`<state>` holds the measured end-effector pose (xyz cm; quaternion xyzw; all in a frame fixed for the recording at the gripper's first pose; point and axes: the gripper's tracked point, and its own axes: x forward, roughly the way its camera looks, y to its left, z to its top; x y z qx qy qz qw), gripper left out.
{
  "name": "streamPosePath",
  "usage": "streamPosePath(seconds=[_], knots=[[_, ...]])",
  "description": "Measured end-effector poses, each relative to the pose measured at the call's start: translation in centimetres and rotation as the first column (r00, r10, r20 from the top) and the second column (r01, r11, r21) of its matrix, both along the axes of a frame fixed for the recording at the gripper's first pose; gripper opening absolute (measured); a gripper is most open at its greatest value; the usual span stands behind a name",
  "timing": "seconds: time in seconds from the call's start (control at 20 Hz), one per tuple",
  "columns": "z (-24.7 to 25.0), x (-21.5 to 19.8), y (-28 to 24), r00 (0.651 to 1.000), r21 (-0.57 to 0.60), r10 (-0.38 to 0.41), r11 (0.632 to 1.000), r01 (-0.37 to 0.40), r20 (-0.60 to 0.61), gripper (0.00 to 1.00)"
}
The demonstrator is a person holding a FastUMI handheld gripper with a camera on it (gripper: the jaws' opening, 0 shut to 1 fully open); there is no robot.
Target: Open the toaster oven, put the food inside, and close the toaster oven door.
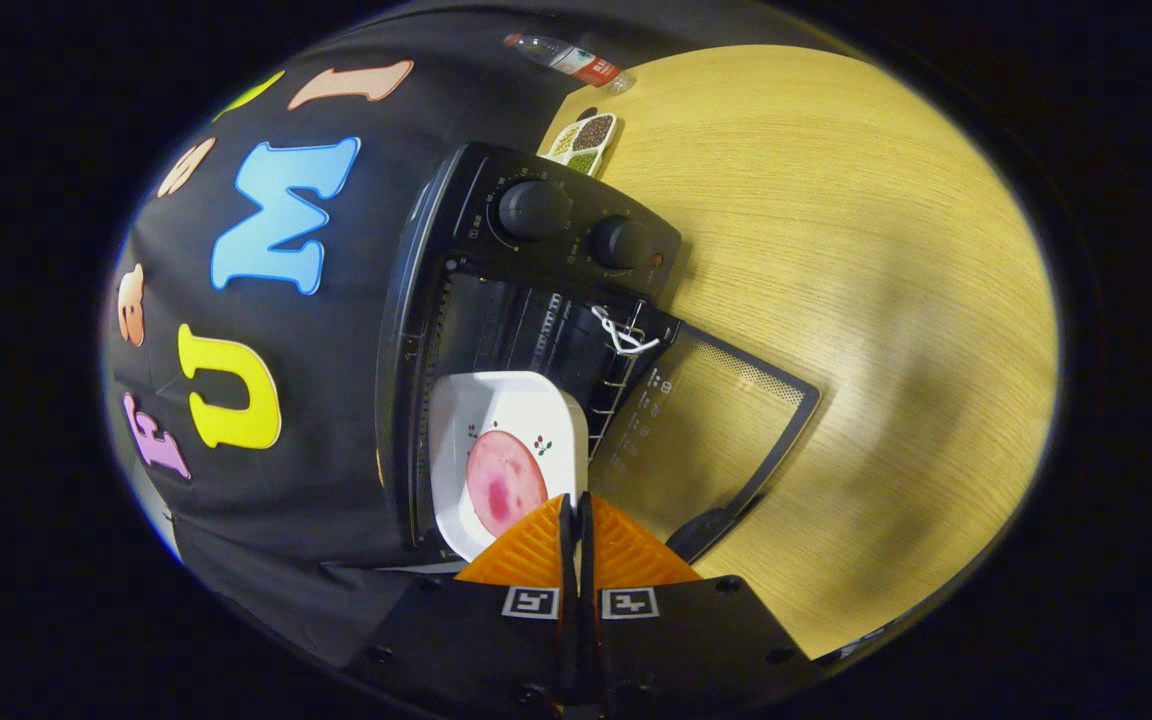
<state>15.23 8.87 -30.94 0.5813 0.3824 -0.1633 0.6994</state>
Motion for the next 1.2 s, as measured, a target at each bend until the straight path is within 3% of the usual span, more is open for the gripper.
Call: streamPosePath(seconds=[0.35,0.95,1.15,1.2], knots=[[-1.2,3.2,1.3,0.983,0.044,-0.183,0.982,0.183,0.011,0.02],[-3.6,6.1,-0.4,0.944,-0.007,-0.327,0.945,0.327,-0.033,0.02],[-2.9,6.4,0.3,0.954,-0.003,-0.299,0.954,0.299,0.001,0.1],[-2.7,7.0,0.8,0.956,0.018,-0.292,0.956,0.291,0.02,0.22]])
